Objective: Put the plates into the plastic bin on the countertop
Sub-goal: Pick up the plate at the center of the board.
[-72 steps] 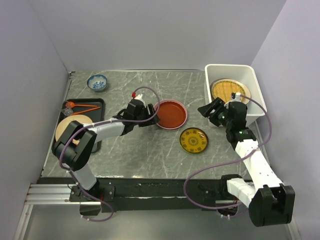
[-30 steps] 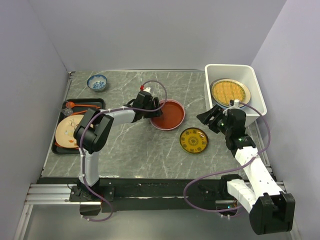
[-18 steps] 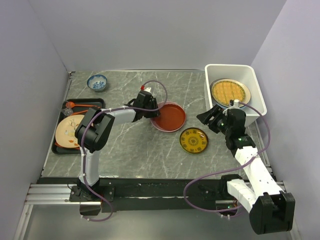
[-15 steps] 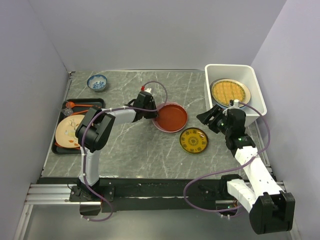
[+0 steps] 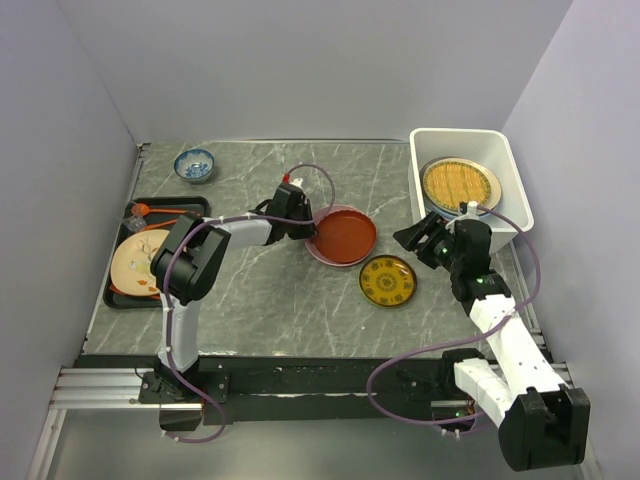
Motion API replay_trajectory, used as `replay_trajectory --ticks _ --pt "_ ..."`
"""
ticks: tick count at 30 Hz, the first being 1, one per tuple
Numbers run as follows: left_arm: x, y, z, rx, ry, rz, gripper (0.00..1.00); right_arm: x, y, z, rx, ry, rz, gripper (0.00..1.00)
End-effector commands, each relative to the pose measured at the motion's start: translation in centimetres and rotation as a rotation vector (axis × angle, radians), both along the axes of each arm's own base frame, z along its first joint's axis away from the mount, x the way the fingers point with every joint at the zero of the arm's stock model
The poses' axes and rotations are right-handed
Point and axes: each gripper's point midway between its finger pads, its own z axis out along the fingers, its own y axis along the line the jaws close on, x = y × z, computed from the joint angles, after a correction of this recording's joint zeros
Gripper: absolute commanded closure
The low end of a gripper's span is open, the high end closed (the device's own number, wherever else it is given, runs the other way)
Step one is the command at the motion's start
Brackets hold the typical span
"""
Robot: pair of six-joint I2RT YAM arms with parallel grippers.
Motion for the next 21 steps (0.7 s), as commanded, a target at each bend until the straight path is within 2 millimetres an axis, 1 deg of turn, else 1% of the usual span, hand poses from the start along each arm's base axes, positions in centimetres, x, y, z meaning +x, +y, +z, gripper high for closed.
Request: replay_trajectory --ticks 1,5,10,13,14,16,18,19,21 --pt "-0.8 -0.4 3.3 -0.060 -0.038 -0.018 0.99 -0.2 -0.1 0.7 -0.003 -0.037 -0.007 0.27" --pt "-0.9 -0.6 4.8 -0.087 -0.050 -0.023 0.99 -0.5 -0.1 0.4 -0.004 -0.026 -0.007 0.27" --pt "-1.0 -0.7 6.1 -0.116 -0.069 -0.020 0.99 -0.7 -0.1 0.0 -0.004 -0.025 -0.004 0.27" --pt "-1.2 -0.9 7.2 -0.137 -0.084 -0.028 0.99 -0.7 0.2 0.0 0.012 -0.030 0.003 0.27" --pt "-1.2 -0.9 7.9 -0.144 -0.096 -0.031 0.99 -0.7 0.2 -0.1 0.012 -0.028 0.003 0.27" --pt "-1.3 -0.8 8.2 -0.145 -0.099 -0.030 0.99 -0.6 0.3 -0.2 0.017 -0.024 0.007 0.27" --pt "-1.6 -0.7 9.0 -0.155 -0.112 -0.033 0.99 -0.6 0.5 -0.2 0.024 -0.024 0.015 0.27" --pt "-1.9 -0.5 8.9 -0.154 -0.109 -0.034 0.99 -0.5 0.6 -0.1 0.030 -0.030 0.020 0.27" --pt "-2.2 -0.4 10.1 -0.174 -0.130 -0.036 0.99 -0.4 0.9 -0.1 0.042 -0.030 0.033 0.27"
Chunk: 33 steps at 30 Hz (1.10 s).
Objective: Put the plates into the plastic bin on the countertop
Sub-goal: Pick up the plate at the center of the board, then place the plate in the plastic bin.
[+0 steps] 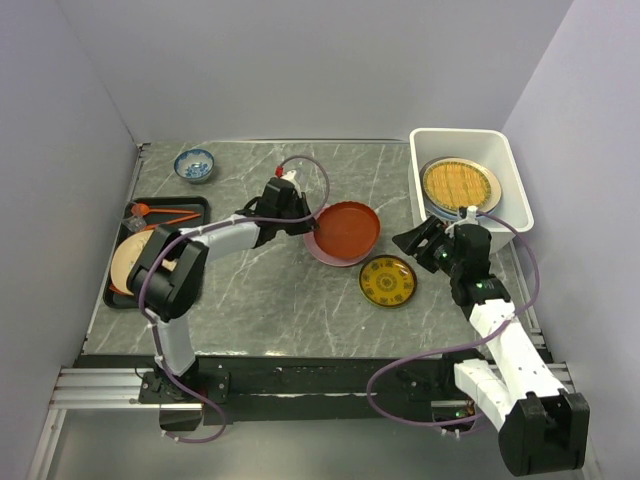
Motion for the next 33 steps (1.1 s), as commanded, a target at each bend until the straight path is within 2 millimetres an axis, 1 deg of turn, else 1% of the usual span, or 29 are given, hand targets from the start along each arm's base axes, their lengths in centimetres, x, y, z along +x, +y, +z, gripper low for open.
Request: replay_trajectory --ticks 1,3,4,5,10,15,20,25,33 --pt "-0.8 -0.2 4.2 -0.074 -0.078 -0.014 0.99 0.6 0.8 0.4 0.029 -0.040 0.032 0.27" --pt "-0.9 0.1 5.2 -0.085 -0.099 -0.006 0.99 0.7 1.2 0.4 0.044 -0.033 0.050 0.27" --pt "-1.2 0.2 5.1 -0.086 -0.097 -0.009 0.99 0.9 1.4 0.1 0.051 -0.026 0.055 0.27" --pt "-1.3 0.2 5.6 -0.095 -0.106 -0.011 0.99 0.8 1.5 -0.1 0.057 -0.016 0.060 0.27" --pt "-2.2 -0.2 6.3 -0.118 -0.112 -0.053 0.99 1.2 2.1 -0.1 0.094 -0.030 0.080 0.27" --pt "-2.6 -0.6 6.3 -0.121 -0.111 -0.071 0.99 1.4 2.3 -0.1 0.099 -0.029 0.086 0.27" --pt "-3.0 -1.5 6.4 -0.128 -0.111 -0.100 0.99 1.4 2.6 -0.1 0.110 -0.030 0.097 0.27" --pt "-3.6 -2.2 6.4 -0.135 -0.112 -0.122 0.99 1.7 3.4 -0.8 0.125 -0.013 0.123 0.27" --pt "-3.7 -3.2 6.3 -0.145 -0.105 -0.151 0.99 2.0 4.3 -1.8 0.134 0.012 0.147 0.27"
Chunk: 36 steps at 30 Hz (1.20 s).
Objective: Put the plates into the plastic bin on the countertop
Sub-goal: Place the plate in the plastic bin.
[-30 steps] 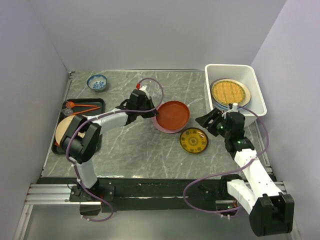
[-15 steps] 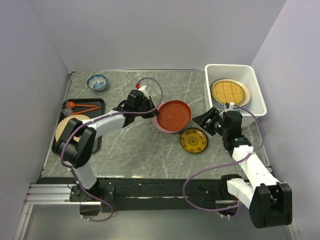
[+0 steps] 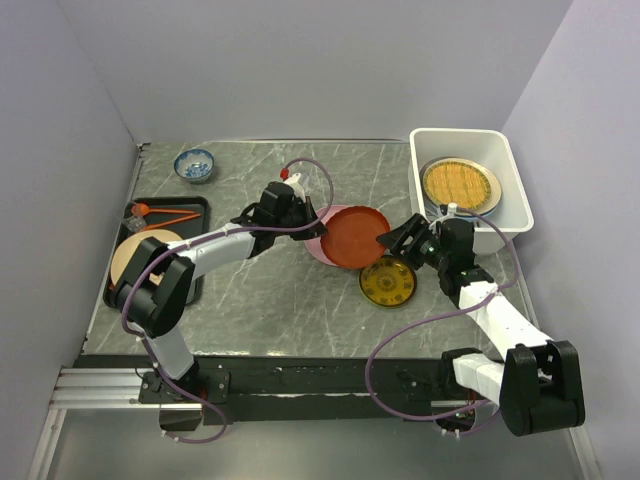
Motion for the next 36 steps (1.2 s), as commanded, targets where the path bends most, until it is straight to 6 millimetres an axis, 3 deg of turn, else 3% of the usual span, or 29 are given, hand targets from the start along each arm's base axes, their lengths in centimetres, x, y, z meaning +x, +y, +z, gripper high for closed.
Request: replay_trajectory --ticks 1,14,15,17,18,21,25,29,31,33,34,36 --pt "0.3 -1.4 2.5 -0.057 -0.056 -0.039 0.99 0.3 0.7 0.5 0.016 -0.041 0.026 0.27" --pt "-0.2 -2.9 2.6 -0.093 -0.049 -0.090 0.99 0.0 0.7 0.1 0.013 -0.035 0.025 0.32" --pt "-0.3 -3.1 2.5 -0.095 -0.045 -0.099 0.99 0.1 0.8 0.3 0.018 -0.050 0.030 0.47" --pt "-0.5 -3.4 2.7 -0.104 -0.045 -0.110 0.99 -0.2 1.0 0.2 0.027 -0.052 0.043 0.67" --pt "-0.6 -3.5 2.7 -0.108 -0.046 -0.117 0.99 -0.2 1.1 0.3 0.031 -0.055 0.045 0.87" --pt "-0.8 -3.7 2.8 -0.113 -0.045 -0.123 0.99 -0.4 1.0 0.0 0.030 -0.047 0.043 1.00" --pt "-0.9 -3.7 2.7 -0.115 -0.047 -0.123 0.98 -0.7 0.7 -0.2 0.015 -0.044 0.028 1.00" --pt "-1.0 -3.5 2.6 -0.110 -0.047 -0.115 0.87 -0.9 0.5 -0.1 0.006 -0.043 0.022 1.00" --pt "-1.1 -3.4 2.7 -0.114 -0.056 -0.116 0.71 -1.1 0.4 -0.1 -0.002 -0.041 0.022 1.00" --pt "-1.2 -3.2 2.6 -0.112 -0.059 -0.109 0.61 -1.1 0.3 -0.1 -0.009 -0.043 0.020 1.00" --pt "-1.3 -3.1 2.6 -0.113 -0.060 -0.107 0.51 -1.2 0.3 -0.1 -0.009 -0.043 0.019 1.00" --pt "-1.4 -2.9 2.6 -0.110 -0.065 -0.099 0.43 -1.2 0.3 0.0 -0.002 -0.047 0.016 1.00"
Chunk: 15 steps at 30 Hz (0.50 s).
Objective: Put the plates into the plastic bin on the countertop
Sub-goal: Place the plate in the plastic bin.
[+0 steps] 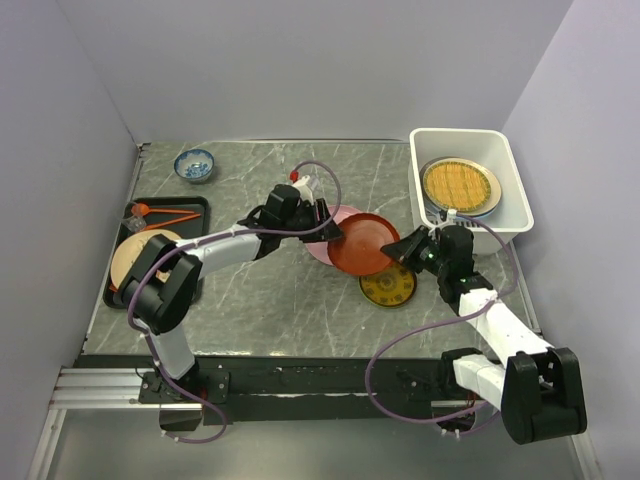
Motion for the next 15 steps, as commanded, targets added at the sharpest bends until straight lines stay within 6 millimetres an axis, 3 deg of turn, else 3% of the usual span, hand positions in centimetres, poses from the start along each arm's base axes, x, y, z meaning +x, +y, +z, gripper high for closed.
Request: replay_trajectory --ticks 1,13,15 --pt "-0.2 -0.2 2.4 -0.045 -0.071 -0.010 0.36 -0.1 0.1 0.8 0.000 -0.041 0.005 1.00" --pt "-0.4 2.5 2.5 0.030 -0.114 0.082 0.01 0.6 1.0 1.3 0.031 -0.054 0.033 1.00" --pt "-0.6 3.0 2.7 0.035 -0.125 0.088 0.01 0.7 1.1 1.4 0.034 -0.055 0.035 1.00"
